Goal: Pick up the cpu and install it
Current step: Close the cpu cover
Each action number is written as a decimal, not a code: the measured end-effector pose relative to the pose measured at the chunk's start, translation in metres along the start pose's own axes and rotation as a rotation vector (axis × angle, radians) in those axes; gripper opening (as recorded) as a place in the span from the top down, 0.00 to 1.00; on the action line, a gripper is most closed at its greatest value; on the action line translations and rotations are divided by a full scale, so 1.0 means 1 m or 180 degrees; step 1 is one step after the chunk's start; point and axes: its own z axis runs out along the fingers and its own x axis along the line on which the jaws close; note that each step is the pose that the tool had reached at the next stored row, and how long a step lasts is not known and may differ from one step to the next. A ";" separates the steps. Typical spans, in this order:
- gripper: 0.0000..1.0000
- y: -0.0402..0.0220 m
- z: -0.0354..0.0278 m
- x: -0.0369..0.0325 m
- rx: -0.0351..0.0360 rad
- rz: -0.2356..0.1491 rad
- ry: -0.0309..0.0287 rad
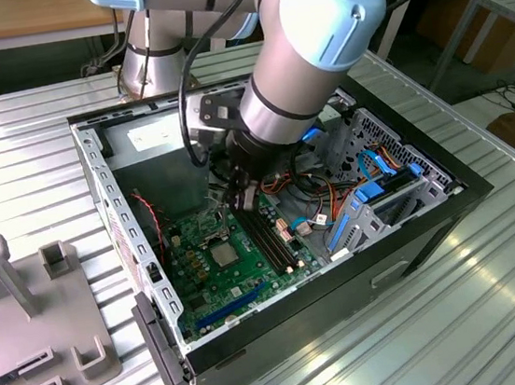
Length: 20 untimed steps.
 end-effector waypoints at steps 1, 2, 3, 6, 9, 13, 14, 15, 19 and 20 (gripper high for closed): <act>0.89 -0.0005 -0.0002 0.0009 0.0000 0.0000 0.0000; 0.89 -0.0007 -0.0003 0.0013 0.0000 0.0000 0.0000; 0.89 -0.0013 -0.0006 0.0023 0.0000 0.0000 0.0000; 0.89 -0.0026 -0.0013 0.0047 0.0000 0.0000 0.0000; 0.89 -0.0035 -0.0017 0.0062 0.0000 0.0000 0.0000; 0.89 -0.0050 -0.0026 0.0091 0.0000 0.0000 0.0000; 0.89 -0.0055 -0.0028 0.0099 0.0000 0.0000 0.0000; 0.89 -0.0058 -0.0029 0.0104 0.0000 0.0000 0.0000; 0.89 -0.0070 -0.0036 0.0126 0.0000 0.0000 0.0000; 0.89 -0.0073 -0.0037 0.0132 0.0000 0.0000 0.0000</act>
